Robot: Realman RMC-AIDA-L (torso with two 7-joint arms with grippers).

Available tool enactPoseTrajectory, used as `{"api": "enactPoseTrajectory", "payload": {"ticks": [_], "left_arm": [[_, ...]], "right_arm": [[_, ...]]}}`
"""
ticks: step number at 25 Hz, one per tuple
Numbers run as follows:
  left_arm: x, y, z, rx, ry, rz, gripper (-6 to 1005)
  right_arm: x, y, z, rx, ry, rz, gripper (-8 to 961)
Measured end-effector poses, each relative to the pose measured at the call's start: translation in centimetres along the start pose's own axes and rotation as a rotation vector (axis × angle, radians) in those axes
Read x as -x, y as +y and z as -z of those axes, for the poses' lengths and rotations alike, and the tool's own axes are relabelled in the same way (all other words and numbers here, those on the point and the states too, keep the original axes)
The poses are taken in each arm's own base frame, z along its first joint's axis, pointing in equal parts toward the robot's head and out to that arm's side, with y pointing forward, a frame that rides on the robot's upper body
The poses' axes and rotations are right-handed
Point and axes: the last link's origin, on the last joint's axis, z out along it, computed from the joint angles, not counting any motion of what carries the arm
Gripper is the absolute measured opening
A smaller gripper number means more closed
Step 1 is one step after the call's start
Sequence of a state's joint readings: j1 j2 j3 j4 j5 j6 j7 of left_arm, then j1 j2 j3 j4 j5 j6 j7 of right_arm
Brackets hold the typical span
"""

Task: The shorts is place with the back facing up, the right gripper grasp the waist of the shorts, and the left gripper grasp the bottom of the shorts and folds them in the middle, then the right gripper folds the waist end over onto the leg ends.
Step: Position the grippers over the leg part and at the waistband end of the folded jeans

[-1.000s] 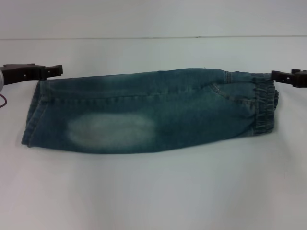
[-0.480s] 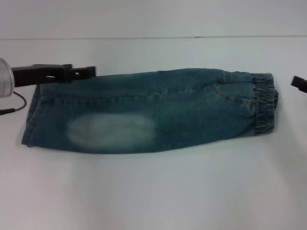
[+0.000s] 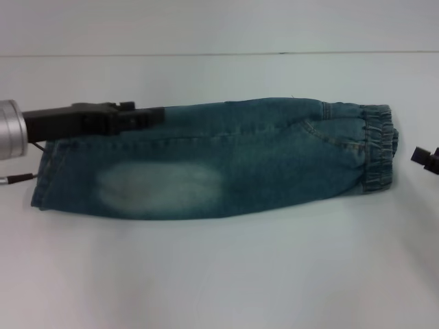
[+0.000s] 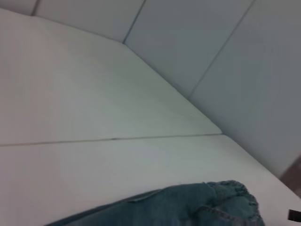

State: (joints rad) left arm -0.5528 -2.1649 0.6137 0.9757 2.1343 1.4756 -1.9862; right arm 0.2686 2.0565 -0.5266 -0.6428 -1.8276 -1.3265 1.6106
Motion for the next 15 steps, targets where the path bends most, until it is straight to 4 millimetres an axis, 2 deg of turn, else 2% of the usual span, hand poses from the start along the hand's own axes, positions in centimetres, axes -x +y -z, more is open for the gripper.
{"api": "enactPoseTrajectory", "payload": {"ticks": [3, 9, 15], "left_arm": [[0.3, 0.6, -0.7, 0.041, -0.01, 0.001, 848], [-0.1, 1.6, -1.9, 0.094, -0.034, -0.016, 847], [-0.4, 2.2, -2.0, 0.132, -0.052, -0.021, 847]], "right_arm": [[-0.2, 0.0, -0.3, 0.006, 0.033, 0.007, 756], [0.6, 0.7, -2.5, 0.037, 0.124, 0.029, 755], [0.7, 1.0, -3.7, 0.042, 0.178, 0.047, 754]]}}
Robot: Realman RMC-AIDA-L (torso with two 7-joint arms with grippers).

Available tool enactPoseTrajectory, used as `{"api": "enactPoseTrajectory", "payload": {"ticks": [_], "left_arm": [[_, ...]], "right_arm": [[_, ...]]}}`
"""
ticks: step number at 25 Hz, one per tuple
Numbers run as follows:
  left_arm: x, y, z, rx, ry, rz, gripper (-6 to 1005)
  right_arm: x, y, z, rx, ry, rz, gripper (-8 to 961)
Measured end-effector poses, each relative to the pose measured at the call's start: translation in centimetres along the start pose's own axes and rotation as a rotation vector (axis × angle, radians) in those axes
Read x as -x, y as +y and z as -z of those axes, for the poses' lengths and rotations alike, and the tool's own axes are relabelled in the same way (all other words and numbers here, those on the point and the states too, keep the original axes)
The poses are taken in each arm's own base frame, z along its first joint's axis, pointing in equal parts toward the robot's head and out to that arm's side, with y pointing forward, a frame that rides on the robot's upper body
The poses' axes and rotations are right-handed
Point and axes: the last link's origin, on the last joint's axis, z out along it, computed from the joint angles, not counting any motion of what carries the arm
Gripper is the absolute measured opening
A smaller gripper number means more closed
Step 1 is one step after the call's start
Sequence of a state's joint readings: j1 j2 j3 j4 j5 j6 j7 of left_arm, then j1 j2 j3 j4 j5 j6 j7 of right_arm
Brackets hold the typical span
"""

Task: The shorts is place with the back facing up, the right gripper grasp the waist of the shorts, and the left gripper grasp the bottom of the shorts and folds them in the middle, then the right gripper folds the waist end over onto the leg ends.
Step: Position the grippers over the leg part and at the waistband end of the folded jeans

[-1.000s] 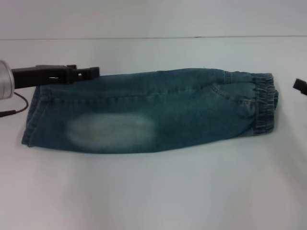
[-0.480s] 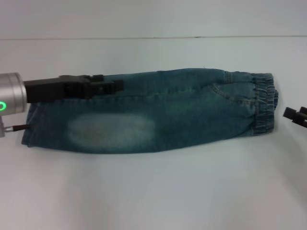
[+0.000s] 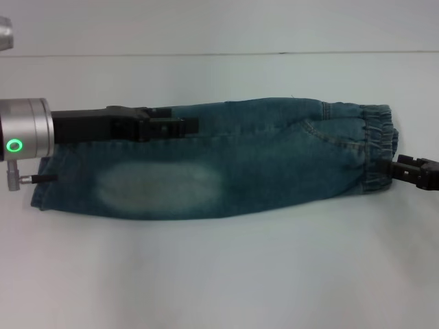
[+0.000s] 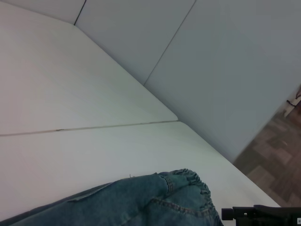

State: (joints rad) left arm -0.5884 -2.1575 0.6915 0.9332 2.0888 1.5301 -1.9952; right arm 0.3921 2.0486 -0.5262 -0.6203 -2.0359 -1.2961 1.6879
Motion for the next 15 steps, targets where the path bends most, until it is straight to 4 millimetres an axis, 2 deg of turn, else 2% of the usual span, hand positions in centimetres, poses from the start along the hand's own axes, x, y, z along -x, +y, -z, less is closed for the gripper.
{"api": "enactPoseTrajectory", "payload": {"ticks": [7, 15], "left_arm": [[-0.3, -0.4, 0.6, -0.008, -0.004, 0.009, 846], [-0.9, -0.4, 0.6, -0.005, -0.006, -0.003, 846]], "right_arm": [[-0.8, -0.1, -0.2, -0.024, -0.001, -0.023, 752], [-1.5, 0.0, -1.5, -0.039, 0.011, -0.021, 749]]}}
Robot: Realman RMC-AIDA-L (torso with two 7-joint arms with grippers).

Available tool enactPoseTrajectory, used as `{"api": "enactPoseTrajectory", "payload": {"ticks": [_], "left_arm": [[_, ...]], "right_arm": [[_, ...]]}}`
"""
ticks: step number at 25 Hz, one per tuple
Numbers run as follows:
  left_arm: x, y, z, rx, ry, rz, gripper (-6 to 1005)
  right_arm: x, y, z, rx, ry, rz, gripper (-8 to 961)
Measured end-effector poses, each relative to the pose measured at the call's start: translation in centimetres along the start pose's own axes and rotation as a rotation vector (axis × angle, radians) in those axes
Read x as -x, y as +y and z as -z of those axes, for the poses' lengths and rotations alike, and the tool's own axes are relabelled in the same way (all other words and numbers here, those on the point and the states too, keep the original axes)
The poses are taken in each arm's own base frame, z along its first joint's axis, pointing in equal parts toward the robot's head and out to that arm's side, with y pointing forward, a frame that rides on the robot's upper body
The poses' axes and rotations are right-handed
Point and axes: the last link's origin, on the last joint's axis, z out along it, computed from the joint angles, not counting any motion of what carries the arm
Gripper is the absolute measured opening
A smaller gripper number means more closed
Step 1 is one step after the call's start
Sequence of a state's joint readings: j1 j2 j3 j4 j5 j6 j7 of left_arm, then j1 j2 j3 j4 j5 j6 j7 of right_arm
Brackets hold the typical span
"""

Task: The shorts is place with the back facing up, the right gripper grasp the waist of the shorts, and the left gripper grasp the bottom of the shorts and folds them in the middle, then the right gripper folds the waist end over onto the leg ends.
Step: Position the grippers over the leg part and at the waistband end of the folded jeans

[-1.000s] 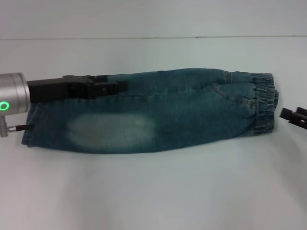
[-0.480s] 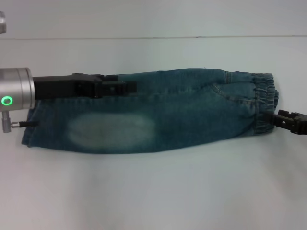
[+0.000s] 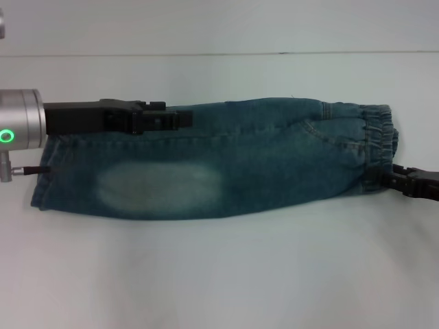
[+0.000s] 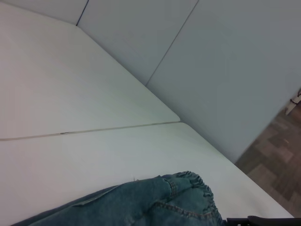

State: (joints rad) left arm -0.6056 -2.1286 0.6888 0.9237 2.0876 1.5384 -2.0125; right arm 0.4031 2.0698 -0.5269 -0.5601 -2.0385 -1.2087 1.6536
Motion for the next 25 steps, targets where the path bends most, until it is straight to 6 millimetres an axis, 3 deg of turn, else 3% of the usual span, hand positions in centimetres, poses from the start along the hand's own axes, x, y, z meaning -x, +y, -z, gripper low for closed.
{"api": "enactPoseTrajectory", "payload": {"ticks": [17, 23, 25], "left_arm": [[-0.6, -0.2, 0.3, -0.009, -0.005, -0.004, 847], [-0.6, -0.2, 0.2, -0.013, -0.008, -0.007, 846], [-0.6, -0.2, 0.1, -0.012, -0.007, -0.006, 846]], "right_arm": [[0.4, 1.0, -1.5, 0.03, 0.004, 0.01, 750], [0.1, 0.7, -1.2, 0.022, -0.002, -0.01, 663], [0.0, 0.6, -1.1, 0.016, -0.004, -0.015, 572]]}}
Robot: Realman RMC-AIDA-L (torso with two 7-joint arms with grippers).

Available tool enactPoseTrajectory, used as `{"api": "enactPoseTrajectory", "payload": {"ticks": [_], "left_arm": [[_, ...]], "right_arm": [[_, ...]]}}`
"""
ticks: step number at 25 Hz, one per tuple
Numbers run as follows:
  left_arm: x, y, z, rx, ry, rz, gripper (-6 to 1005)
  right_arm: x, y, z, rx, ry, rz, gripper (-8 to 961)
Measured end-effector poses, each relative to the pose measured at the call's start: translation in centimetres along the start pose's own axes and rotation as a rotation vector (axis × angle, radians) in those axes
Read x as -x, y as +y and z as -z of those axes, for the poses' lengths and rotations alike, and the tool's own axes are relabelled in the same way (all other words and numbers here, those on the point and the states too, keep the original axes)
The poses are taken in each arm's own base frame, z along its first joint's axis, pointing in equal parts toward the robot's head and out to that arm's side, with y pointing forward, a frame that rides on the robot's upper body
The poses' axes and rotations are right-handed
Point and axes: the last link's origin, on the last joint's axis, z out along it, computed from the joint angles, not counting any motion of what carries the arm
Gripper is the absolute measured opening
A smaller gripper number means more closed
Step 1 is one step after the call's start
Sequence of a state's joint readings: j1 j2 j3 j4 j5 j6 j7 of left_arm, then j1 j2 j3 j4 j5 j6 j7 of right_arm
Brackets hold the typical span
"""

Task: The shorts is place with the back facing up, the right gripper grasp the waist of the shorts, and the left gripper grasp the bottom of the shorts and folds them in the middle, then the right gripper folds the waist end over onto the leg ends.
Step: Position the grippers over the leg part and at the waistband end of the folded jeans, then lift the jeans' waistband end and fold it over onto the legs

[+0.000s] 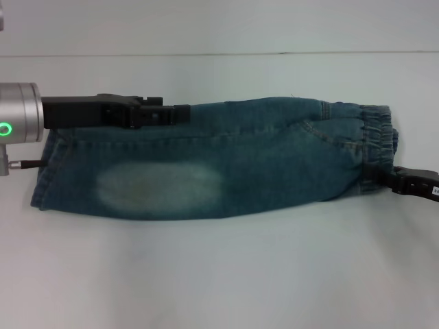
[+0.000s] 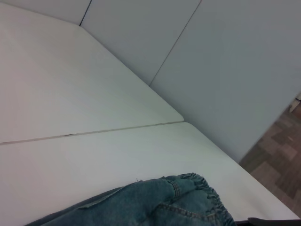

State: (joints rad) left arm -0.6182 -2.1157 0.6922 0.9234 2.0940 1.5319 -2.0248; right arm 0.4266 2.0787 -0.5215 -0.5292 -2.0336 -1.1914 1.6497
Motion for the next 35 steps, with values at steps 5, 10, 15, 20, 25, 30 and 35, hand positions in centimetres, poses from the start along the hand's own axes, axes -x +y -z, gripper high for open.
{"api": "enactPoseTrajectory", "payload": {"ticks": [5, 10, 15, 20, 25, 30, 35], "left_arm": [[0.1, 0.3, -0.4, 0.016, -0.002, 0.003, 846], [0.6, 0.7, -0.9, 0.031, -0.014, 0.011, 847], [0.9, 1.0, -1.4, 0.046, -0.024, 0.022, 845], [0.9, 1.2, -1.8, 0.051, -0.03, 0.034, 840], [1.1, 1.4, -2.5, 0.054, -0.034, 0.034, 746], [2.0, 1.5, -4.7, 0.031, -0.091, 0.025, 537], [2.3, 1.5, -6.4, 0.001, -0.123, 0.005, 347]], "right_arm": [[0.0, -0.2, 0.1, -0.01, -0.002, 0.002, 338], [0.2, -0.4, 0.2, -0.022, -0.014, 0.002, 101], [0.4, -0.5, 0.4, -0.024, -0.029, 0.0, 61], [0.4, -0.3, 0.4, -0.013, -0.034, 0.0, 68], [0.7, -0.2, 0.2, -0.007, -0.036, 0.005, 74], [1.0, 0.0, 0.2, 0.002, -0.051, 0.003, 80], [1.4, 0.1, 0.5, 0.013, -0.07, 0.002, 87]]}}
